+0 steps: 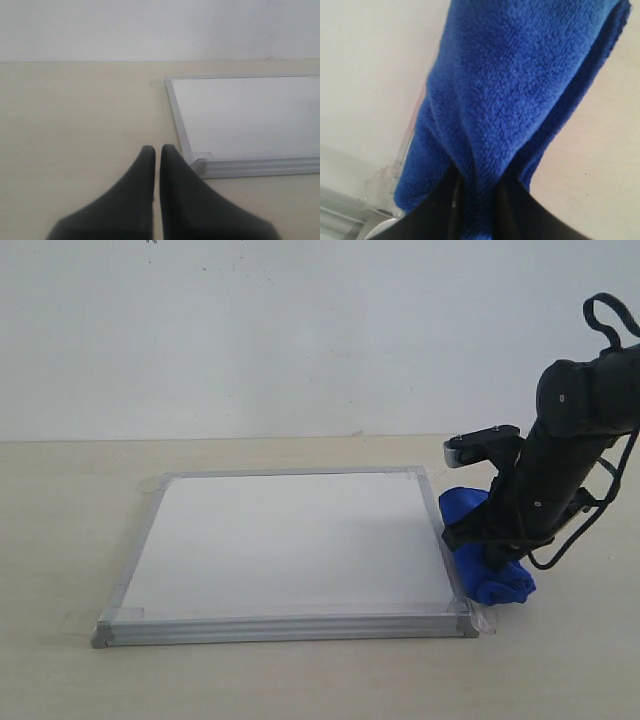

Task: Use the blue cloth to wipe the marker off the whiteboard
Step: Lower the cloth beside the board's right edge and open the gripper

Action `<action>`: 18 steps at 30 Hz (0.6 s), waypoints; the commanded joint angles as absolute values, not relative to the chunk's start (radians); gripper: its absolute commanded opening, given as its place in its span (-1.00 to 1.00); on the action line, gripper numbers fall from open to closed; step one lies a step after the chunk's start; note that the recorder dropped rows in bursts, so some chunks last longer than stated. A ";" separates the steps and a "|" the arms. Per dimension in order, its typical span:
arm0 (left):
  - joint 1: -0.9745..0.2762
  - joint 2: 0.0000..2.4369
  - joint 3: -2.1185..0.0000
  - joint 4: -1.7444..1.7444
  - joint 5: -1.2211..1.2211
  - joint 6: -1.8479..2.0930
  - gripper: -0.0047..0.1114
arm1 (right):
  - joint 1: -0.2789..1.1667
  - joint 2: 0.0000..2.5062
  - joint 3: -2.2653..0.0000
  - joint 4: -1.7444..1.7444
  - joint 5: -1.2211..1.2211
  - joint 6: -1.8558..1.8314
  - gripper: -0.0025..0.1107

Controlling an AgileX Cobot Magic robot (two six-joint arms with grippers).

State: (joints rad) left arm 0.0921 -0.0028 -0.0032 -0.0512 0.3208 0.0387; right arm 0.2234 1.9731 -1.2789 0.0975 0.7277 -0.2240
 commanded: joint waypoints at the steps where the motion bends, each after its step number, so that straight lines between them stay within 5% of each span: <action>1: 0.084 0.000 0.000 -0.063 0.315 0.043 -0.85 | 0.219 1.968 -1.280 0.100 0.721 -0.218 -0.96; 18: 0.084 0.000 0.000 -0.063 0.315 0.043 -0.85 | 0.219 2.010 -1.280 0.064 0.760 -0.175 -0.96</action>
State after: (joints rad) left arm 0.0921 -0.0028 -0.0032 -0.0512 0.3208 0.0387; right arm 0.2234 1.9931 -1.2789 0.0743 0.7430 -0.1719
